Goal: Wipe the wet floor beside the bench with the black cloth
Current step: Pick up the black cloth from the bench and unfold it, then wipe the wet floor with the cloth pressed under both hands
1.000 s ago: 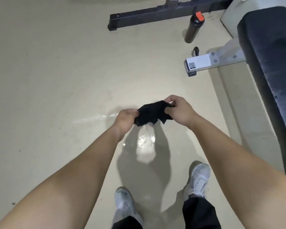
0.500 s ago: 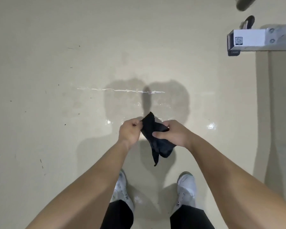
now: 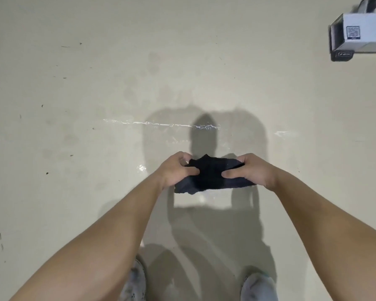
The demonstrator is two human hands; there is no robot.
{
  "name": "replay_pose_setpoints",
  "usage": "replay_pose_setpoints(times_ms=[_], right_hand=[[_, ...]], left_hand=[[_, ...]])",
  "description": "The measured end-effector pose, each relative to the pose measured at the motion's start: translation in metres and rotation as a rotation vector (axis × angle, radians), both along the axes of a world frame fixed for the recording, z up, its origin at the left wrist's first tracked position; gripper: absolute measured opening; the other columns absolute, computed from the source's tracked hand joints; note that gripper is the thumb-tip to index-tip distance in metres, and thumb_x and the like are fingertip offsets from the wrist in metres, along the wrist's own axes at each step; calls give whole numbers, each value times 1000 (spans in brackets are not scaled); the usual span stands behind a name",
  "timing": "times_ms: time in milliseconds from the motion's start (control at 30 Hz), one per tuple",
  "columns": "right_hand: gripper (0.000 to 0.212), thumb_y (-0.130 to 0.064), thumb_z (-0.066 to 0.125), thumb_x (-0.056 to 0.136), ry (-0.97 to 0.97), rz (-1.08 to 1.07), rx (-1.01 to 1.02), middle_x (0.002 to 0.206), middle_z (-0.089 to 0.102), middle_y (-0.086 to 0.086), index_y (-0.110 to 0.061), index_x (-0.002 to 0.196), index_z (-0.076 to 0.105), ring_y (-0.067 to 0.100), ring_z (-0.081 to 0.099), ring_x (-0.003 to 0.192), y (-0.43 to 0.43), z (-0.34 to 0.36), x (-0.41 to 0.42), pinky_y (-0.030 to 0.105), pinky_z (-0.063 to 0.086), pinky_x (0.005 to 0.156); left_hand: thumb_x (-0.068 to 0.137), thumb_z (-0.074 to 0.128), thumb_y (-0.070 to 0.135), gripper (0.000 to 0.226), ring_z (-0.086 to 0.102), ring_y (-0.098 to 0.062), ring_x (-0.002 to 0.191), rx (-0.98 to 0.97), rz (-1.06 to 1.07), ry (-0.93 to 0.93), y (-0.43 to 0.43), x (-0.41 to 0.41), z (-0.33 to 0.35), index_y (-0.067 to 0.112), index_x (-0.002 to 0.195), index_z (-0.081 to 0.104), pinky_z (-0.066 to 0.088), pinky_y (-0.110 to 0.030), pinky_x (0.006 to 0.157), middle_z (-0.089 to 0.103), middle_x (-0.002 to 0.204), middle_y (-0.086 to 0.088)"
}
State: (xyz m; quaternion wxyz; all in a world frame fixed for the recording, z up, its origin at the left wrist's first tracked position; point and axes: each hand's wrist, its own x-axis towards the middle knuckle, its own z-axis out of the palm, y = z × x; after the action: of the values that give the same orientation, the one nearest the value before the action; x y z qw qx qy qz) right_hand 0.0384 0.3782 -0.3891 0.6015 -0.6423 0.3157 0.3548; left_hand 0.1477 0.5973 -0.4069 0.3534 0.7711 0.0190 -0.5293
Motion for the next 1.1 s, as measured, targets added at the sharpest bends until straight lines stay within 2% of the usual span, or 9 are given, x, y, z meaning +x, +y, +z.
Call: replay_pose_setpoints(times_ms=[100,167,233,300,367,500,667,967,1100], right_hand=[[3,-13,76,87,-68,37,-82,79,77,-2,-14,85,77,15,73,74,-21,-33,23,18,53,63],[8,-16,72,89,-138,23,-243,78,74,-1,-12,82,74,21,70,77,-32,-60,42,26,53,67],[10,-23,63,92,-191,49,-617,95,71,1,-17,96,69,28,65,92,-38,-84,62,34,52,77],[36,-30,53,94,-215,59,-1121,125,59,9,-21,128,58,36,54,113,-32,-102,74,44,46,89],[52,-32,50,95,-313,31,-1322,143,48,16,-15,143,46,41,46,125,-19,-114,74,50,40,96],[66,-35,47,97,-442,277,-1206,163,31,16,-9,156,31,36,28,149,30,-155,45,50,28,119],[65,-39,21,101,-355,397,-1200,170,12,12,-14,162,17,29,9,157,62,-187,16,46,12,126],[68,-47,18,101,-329,300,-1229,172,-4,6,-21,163,5,24,-4,158,-67,-195,68,47,2,127],[68,-46,19,102,-304,219,-1245,172,-2,7,-18,163,6,25,-2,158,-52,-195,52,48,5,127]], left_hand=[[84,61,17,13,68,-25,83,18,28,-221,-14,34,-34,27,84,70,56,-33,76,71,83,3],[84,58,20,16,68,-24,89,31,101,-400,-26,57,-54,27,89,71,56,-36,84,72,90,3],[91,52,18,25,64,-23,102,82,186,-658,-39,74,-67,24,110,67,52,-36,90,69,110,2],[95,48,19,37,54,-24,117,167,137,-920,-51,81,-76,22,130,59,46,-34,92,59,131,-1],[94,50,17,41,50,-29,125,132,-30,-1095,-61,71,-91,18,134,61,45,-37,99,54,141,-6],[104,37,31,58,18,-31,155,252,-486,-1077,-72,15,-136,10,158,29,21,-42,124,20,168,-13],[104,29,39,66,-10,-25,157,315,-486,-1004,-60,-10,-169,19,163,5,2,-49,126,-7,171,-5],[106,18,42,61,-5,-23,157,212,-612,-1094,-184,56,-172,24,162,5,2,-48,126,-5,172,0],[105,25,40,61,3,-25,157,147,-628,-1108,-170,44,-173,21,162,15,7,-48,126,5,171,-2]])
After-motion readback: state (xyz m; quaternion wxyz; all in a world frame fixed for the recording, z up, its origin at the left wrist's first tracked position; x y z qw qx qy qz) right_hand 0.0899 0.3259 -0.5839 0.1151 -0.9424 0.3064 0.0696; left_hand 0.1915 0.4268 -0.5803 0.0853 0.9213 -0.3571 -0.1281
